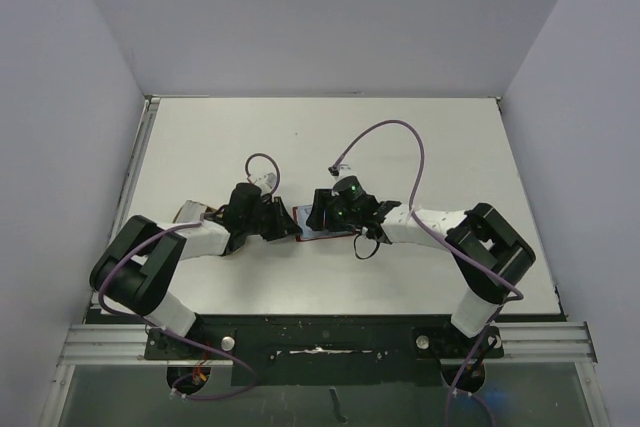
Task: Put the credit cards into the card holder
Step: Adjust the card slot at the card holder.
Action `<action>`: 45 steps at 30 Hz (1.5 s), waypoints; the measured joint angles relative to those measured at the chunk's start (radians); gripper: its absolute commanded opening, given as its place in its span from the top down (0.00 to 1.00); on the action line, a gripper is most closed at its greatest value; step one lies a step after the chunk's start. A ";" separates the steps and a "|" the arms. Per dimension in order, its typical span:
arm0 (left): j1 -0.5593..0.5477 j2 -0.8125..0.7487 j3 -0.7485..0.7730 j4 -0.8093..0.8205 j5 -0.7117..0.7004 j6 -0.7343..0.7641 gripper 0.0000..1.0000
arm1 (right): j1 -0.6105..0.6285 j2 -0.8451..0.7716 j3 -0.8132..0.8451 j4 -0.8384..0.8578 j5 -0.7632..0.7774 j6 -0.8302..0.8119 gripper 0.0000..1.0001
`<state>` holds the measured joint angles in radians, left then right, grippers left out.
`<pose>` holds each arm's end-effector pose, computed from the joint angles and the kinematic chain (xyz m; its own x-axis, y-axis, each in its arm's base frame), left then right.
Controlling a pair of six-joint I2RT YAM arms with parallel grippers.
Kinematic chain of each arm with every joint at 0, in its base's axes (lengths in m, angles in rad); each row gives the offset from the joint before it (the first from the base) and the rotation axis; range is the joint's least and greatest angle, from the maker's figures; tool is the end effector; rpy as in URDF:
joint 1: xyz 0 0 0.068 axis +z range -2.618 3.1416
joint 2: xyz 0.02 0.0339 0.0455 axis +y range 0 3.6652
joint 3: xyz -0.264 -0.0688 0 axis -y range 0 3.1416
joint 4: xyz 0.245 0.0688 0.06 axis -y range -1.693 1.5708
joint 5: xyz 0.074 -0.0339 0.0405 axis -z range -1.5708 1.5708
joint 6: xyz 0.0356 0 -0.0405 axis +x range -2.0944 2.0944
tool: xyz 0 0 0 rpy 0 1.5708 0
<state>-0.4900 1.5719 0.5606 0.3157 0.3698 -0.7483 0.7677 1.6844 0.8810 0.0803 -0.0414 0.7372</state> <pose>0.2441 -0.1448 0.1330 -0.8795 -0.2499 -0.4050 0.1163 0.7124 -0.6921 0.2475 0.2409 0.1686 -0.8339 0.1285 -0.5367 -0.2102 0.8252 0.5243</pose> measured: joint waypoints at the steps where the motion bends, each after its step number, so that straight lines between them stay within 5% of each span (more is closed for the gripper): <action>1: 0.000 -0.001 0.000 0.000 0.000 0.000 0.84 | 0.000 0.000 0.000 0.000 0.002 0.000 0.45; 45: 0.001 0.050 -0.002 0.039 0.013 -0.005 0.89 | -0.006 0.044 0.011 0.041 -0.050 0.006 0.46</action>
<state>-0.4889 1.6218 0.5583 0.3550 0.3828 -0.7528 0.7616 1.7283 0.8921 0.1215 -0.0917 0.7437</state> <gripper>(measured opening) 0.115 0.554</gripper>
